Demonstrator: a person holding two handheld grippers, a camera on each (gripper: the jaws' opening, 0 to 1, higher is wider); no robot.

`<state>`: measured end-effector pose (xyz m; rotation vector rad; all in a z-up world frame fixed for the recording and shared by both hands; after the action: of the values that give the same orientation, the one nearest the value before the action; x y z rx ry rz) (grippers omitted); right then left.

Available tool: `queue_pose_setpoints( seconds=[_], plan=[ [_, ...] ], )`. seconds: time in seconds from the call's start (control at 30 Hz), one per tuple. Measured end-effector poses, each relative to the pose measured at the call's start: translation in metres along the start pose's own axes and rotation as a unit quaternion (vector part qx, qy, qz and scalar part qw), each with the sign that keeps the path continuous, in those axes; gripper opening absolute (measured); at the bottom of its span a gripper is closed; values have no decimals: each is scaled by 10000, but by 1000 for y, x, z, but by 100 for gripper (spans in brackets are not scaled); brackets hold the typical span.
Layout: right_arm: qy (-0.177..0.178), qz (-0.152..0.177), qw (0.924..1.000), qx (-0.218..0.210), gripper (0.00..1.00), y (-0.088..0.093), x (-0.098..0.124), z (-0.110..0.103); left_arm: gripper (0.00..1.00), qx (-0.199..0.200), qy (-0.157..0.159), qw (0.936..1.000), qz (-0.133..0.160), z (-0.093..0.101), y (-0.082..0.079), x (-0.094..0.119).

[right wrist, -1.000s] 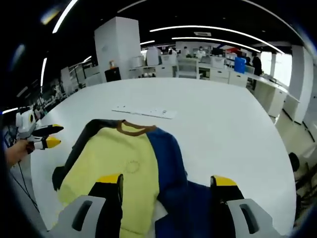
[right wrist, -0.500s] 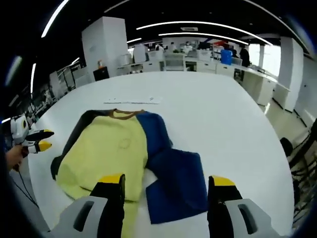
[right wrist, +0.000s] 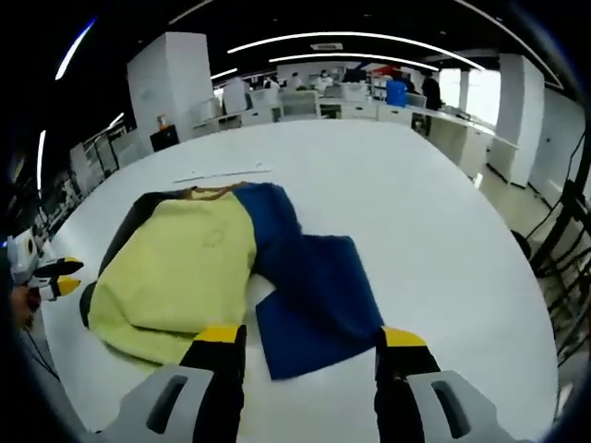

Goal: Fold the garment on the visible template until the final outline fits inside the template.

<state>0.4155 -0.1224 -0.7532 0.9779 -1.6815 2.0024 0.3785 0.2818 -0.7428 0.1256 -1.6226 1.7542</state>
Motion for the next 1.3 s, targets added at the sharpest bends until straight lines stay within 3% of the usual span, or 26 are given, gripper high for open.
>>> queue_pose_setpoints(
  seconds=[0.1,0.37,0.53,0.87,1.03,1.2,1.3],
  plan=[
    [200,-47,9998,-36,50,7,1,1,27,108,16,9999,-7,1,4,-1],
    [290,-141,9990,-323,40,23,-3,-7,16,66,-77,9999,-116,2,15,-4],
    [450,-48,9988,-206,37,20,2,-10,12,139,-97,9998,-52,3,19,-4],
    [521,-16,9981,-327,17,21,2,-7,6,-65,-192,9993,-317,5,31,-5],
    [455,-3,9976,-526,17,22,2,-5,7,-310,-293,9985,-337,4,32,-5],
    [449,-10,9971,-618,16,22,0,-5,7,-255,-321,9986,-343,3,30,-6],
    [532,-61,9972,-527,10,22,-1,-4,7,-173,-334,9986,-375,3,31,-6]
  ],
)
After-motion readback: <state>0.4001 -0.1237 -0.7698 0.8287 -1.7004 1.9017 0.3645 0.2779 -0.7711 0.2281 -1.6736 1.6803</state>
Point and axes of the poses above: the point that each gripper's makers call its tool centre point, and the gripper's own axes: x roughly backward along the fingers, z roughly to its right, y roughly out of its underside, the point moved 4 cm from there along x, roughly backward along the fingers, and after that the axes turned 10 degrees about x, right-handed, at the moved point
